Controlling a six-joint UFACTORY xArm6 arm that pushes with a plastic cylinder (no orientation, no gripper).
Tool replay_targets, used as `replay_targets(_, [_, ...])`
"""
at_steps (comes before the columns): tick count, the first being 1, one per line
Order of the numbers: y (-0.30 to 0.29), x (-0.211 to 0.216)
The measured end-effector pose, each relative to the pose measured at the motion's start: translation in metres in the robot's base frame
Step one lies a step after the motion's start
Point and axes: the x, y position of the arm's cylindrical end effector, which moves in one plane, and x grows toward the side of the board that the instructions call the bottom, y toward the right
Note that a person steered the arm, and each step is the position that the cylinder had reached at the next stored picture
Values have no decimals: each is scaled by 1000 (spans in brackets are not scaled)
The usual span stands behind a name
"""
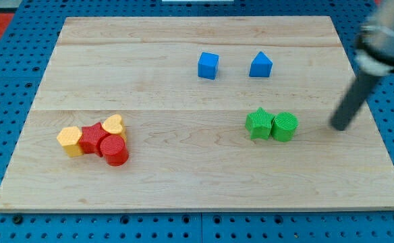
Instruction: Separate green star from green circle
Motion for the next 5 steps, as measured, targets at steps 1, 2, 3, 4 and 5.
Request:
replay_targets(1, [-105, 14])
replay_targets(2, [-141, 1])
replay_targets(3, [-206, -5])
replay_targets(4, [-243, -5])
replay_targets(5, [-245, -42])
